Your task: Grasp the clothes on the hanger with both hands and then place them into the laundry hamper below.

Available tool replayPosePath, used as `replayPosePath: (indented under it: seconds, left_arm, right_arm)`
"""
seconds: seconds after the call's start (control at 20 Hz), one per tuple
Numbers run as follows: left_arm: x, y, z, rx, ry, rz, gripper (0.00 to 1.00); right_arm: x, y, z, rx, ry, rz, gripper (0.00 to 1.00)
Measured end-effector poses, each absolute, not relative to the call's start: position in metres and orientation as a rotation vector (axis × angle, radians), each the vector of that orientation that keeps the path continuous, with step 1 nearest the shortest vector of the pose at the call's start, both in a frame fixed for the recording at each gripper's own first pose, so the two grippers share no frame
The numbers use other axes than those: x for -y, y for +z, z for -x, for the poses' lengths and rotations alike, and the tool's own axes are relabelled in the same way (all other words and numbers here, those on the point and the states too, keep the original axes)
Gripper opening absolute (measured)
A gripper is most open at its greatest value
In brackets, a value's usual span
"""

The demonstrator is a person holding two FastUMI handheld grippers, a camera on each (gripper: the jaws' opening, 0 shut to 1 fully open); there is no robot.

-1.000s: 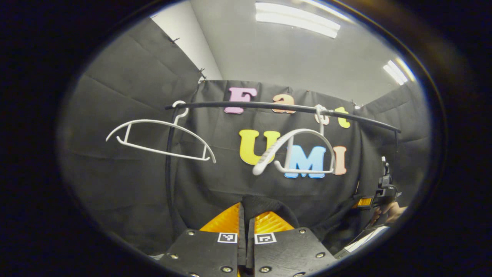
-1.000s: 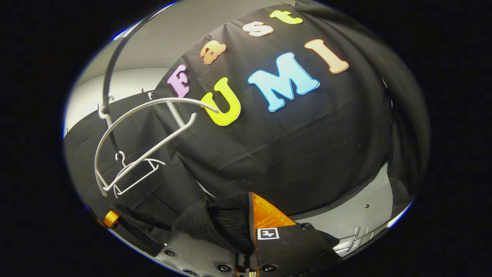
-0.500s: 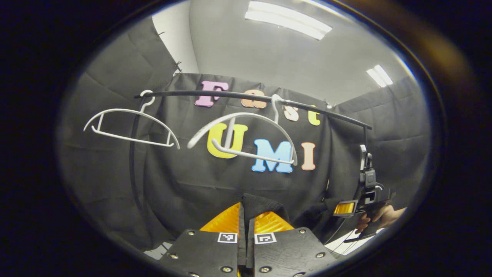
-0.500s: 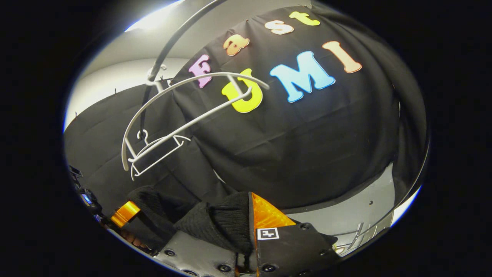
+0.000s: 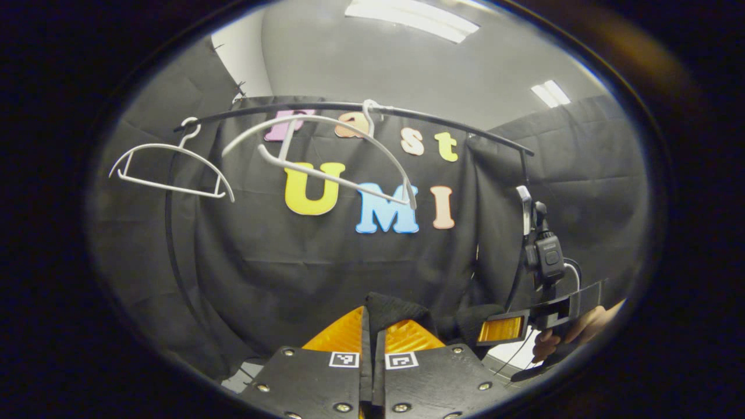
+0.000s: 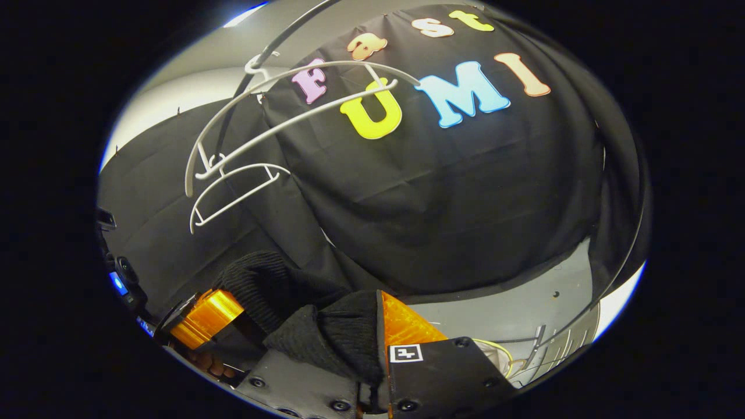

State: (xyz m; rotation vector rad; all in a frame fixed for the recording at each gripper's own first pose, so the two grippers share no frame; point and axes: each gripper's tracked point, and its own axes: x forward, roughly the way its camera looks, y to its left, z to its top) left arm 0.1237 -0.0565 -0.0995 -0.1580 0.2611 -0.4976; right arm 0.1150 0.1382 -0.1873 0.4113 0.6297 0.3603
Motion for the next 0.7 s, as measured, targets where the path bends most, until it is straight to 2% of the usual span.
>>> replayPosePath:
  seconds: [0.35, 0.7]
  left_arm:
    - [0.067, -0.183, -0.108, -0.393, -0.499, 0.124, 0.01]
    - [0.053, -0.264, -0.095, -0.584, -0.424, 0.059, 0.02]
  right_arm:
    - [-0.13, -0.253, -0.087, -0.747, 0.301, -0.306, 0.07]
    - [-0.109, -0.303, -0.061, -0.873, 0.242, -0.168, 0.09]
